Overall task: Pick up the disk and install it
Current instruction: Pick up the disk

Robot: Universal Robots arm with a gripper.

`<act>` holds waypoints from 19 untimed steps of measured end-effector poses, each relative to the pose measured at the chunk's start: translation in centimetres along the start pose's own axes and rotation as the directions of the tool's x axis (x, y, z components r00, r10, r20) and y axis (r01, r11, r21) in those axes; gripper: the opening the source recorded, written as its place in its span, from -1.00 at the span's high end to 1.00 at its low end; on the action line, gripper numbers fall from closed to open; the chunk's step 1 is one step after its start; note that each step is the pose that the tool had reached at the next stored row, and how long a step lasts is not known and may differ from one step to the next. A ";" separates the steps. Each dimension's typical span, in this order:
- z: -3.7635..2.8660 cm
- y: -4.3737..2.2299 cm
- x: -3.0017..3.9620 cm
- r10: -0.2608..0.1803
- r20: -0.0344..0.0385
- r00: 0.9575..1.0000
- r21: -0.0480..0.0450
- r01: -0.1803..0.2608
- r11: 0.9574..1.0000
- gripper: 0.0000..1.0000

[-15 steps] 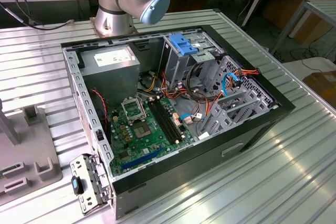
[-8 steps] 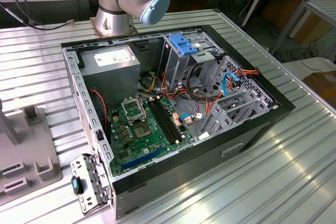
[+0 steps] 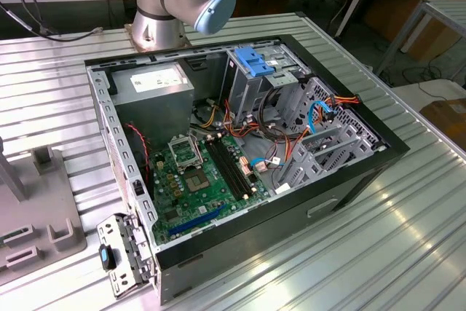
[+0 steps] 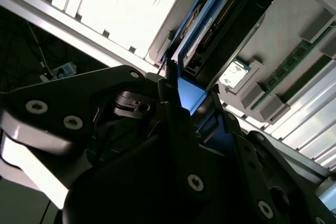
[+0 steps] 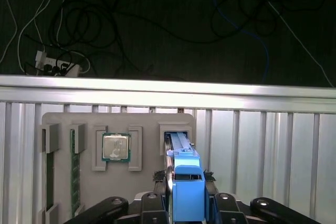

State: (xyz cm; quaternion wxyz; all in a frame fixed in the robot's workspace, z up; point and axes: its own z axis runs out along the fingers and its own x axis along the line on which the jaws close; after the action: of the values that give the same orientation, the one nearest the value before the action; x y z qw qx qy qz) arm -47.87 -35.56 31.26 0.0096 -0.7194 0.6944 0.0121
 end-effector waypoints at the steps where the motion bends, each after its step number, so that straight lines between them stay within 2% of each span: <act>1: -0.04 0.00 0.00 0.000 0.000 1.000 0.000 0.000 1.000 0.27; 10: -0.29 0.00 -0.01 0.000 0.000 1.000 -0.001 0.000 1.000 0.27; 13: -1.33 0.01 -0.04 0.000 0.000 1.000 0.000 0.000 1.000 0.27; 16: -1.94 0.01 -0.06 0.000 0.000 1.000 0.000 0.000 1.000 0.27; 18: -2.82 0.01 -0.09 0.000 0.000 1.000 0.000 0.000 1.000 0.27; 19: -3.02 0.01 -0.09 0.000 0.000 1.000 0.000 0.000 1.000 0.27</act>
State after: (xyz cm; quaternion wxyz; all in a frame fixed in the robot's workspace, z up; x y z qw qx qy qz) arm -47.87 -35.56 34.27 0.0097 -0.7194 0.6944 0.0122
